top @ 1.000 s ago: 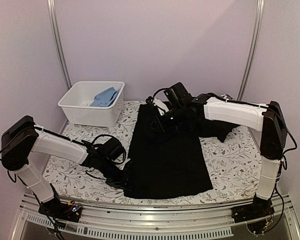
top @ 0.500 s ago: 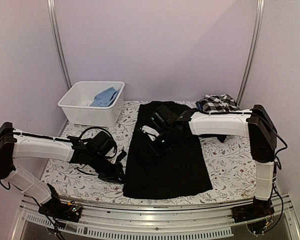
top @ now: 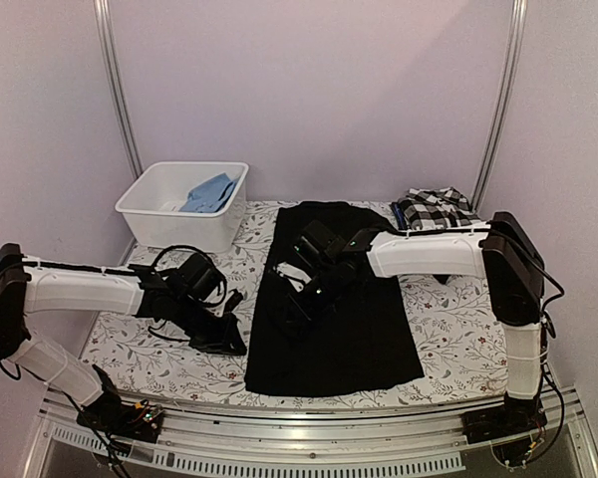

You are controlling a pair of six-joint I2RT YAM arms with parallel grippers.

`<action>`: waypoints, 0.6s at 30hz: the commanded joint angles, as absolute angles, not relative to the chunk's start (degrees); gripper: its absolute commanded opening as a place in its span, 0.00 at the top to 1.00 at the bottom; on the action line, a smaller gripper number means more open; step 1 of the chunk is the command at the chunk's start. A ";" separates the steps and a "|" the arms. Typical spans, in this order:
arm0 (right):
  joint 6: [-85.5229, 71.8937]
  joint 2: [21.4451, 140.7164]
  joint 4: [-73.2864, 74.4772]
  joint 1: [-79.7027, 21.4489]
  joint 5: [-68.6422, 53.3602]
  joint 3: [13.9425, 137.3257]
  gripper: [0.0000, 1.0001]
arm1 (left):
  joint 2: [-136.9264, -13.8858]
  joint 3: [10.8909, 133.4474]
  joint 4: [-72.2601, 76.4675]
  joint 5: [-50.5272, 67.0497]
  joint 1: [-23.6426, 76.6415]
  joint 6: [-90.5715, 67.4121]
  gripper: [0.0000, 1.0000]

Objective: Fold and stack the long sleeve shirts
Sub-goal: Fold the sleeve of the 1/3-folded shirt.

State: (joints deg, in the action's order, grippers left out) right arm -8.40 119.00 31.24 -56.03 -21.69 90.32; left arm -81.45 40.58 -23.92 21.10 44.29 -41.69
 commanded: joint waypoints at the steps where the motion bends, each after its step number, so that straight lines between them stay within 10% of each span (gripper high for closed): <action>1: -9.88 118.88 28.01 -57.22 -25.79 89.15 0.82 | -81.11 41.75 -22.97 20.35 42.30 -40.57 0.86; 12: -14.41 113.62 21.64 -56.85 -26.56 82.15 0.63 | -85.45 42.03 -18.61 20.80 40.82 -40.90 0.76; 18: -18.19 110.44 16.63 -56.34 -24.37 77.37 0.71 | -86.10 41.99 -16.61 21.00 40.69 -42.54 0.68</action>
